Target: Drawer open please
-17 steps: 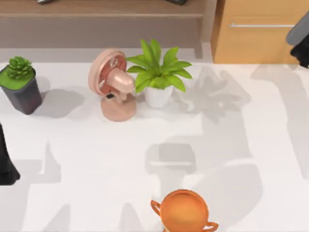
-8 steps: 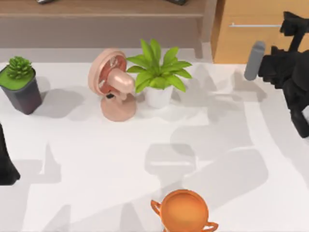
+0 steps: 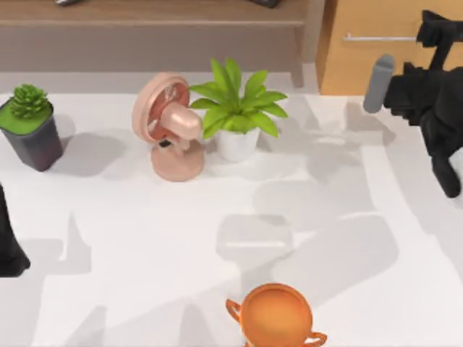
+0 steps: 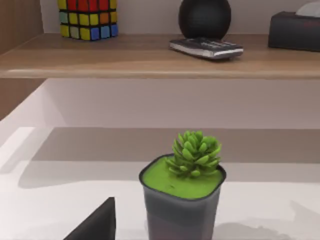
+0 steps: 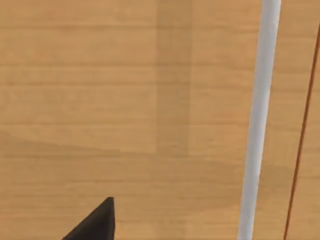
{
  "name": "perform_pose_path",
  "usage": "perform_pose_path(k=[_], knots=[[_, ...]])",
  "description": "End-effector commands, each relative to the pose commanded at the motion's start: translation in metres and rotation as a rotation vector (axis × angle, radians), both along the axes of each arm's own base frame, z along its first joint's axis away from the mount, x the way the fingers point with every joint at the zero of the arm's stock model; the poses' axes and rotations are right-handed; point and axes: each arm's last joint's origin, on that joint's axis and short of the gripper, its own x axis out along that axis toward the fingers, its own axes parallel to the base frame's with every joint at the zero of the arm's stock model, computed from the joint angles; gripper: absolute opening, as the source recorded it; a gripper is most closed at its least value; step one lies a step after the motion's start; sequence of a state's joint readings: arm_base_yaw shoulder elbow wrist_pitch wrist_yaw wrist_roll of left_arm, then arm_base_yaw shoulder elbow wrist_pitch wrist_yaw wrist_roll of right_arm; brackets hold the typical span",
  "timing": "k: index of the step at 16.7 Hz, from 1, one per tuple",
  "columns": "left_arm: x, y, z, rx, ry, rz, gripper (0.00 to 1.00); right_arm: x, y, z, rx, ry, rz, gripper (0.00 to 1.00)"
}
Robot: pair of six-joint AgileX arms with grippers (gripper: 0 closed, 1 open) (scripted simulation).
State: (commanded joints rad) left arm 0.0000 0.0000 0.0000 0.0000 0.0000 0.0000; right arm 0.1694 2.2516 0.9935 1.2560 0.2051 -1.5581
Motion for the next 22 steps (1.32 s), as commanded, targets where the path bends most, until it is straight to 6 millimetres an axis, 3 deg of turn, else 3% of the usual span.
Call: perform_pose_path(k=[3,7,20,22], knots=[[0.0000,0.0000,0.0000,0.000,0.000,0.000,1.00,0.0122,0.0004,-0.0003,0.000,0.000,0.000,1.00],[0.0000,0.0000,0.0000,0.000,0.000,0.000,1.00,0.0142,0.0005,-0.0002,0.000,0.000,0.000,1.00],[0.0000,0.0000,0.0000,0.000,0.000,0.000,1.00,0.0142,0.0005,-0.0002,0.000,0.000,0.000,0.02],[0.0000,0.0000,0.0000,0.000,0.000,0.000,1.00,0.0142,0.0005,-0.0002,0.000,0.000,0.000,0.00]])
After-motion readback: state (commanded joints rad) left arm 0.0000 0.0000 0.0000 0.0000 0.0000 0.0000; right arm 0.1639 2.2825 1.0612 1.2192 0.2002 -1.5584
